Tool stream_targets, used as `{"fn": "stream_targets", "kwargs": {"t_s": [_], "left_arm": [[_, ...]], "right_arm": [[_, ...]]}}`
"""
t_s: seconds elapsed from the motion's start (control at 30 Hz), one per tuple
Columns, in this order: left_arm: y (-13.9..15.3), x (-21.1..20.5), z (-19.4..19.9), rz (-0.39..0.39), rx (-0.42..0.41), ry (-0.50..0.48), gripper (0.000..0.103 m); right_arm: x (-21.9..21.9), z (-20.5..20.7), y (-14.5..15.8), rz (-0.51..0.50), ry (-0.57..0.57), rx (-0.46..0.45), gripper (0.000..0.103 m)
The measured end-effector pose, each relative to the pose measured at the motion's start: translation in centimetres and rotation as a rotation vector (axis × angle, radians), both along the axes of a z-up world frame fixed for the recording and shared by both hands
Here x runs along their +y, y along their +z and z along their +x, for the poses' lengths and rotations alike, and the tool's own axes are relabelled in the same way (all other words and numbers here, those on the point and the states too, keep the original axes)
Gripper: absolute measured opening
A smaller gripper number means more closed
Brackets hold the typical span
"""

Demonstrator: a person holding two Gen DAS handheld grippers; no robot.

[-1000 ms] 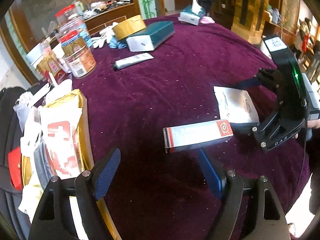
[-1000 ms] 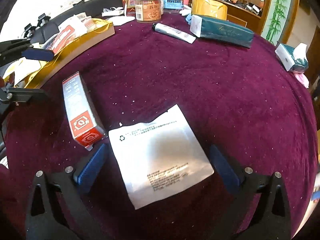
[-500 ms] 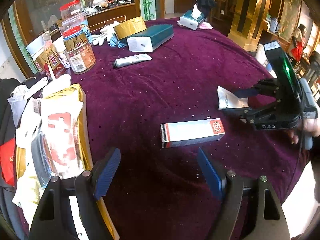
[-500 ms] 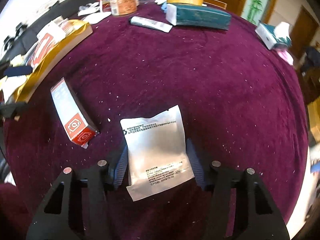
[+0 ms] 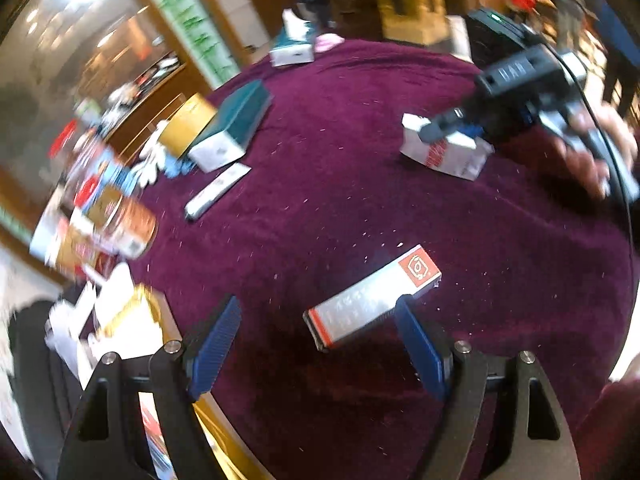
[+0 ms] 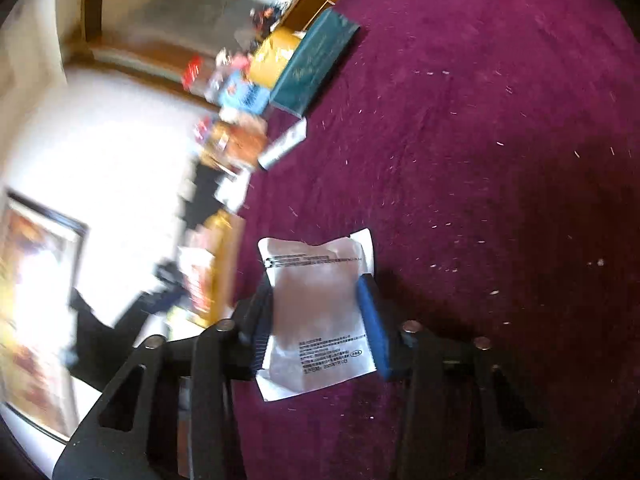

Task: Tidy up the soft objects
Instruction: 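Close right gripper on white sachet while left approaches red-and-white box, then grasp the red-and-white box with the left gripper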

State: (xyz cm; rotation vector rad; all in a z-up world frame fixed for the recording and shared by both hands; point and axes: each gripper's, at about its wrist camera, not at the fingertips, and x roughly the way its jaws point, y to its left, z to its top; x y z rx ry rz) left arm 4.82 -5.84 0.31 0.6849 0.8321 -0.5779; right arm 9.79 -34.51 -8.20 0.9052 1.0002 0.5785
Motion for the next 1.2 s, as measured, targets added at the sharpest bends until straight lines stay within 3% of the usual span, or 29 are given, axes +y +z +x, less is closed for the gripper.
{"fn": "stream_targets", "kwargs": {"t_s": [0.13,0.3,0.53,0.7,0.87,1.07,1.2], "left_arm": [[-0.6,-1.6,0.8,0.083,-0.01,-0.077,0.08],[-2.0,-2.9,0.9,0.209,-0.037,-0.137,0.08],[-2.1,-3.9,1.7,0.217,-0.059,-0.179,0.08],[-2.5,-4.9,1.1,0.281,-0.129,-0.285,0.08],[-2.5,-5.0,0.4,0.349,-0.139,-0.404,0.08],[-1.5,-4.4,-0.9,0.328,-0.076,-0.536,0.08],[-2.3,-4.2,-1.2,0.36,-0.052,-0.59,0.08]], "right_arm": [[-0.7,0.2,-0.8,0.09,-0.003,0.018,0.027],[-0.2,0.5,-0.5,0.068,0.0,0.006,0.026],[-1.4,0.3,-0.5,0.048,-0.045,0.005,0.025],[-1.3,0.5,-0.5,0.029,-0.023,0.0,0.025],[-0.3,0.9,0.0,-0.054,-0.003,-0.025,0.031],[-0.4,1.1,-0.1,-0.06,-0.008,-0.027,0.031],[-0.3,1.2,-0.1,-0.061,-0.004,-0.029,0.032]]}}
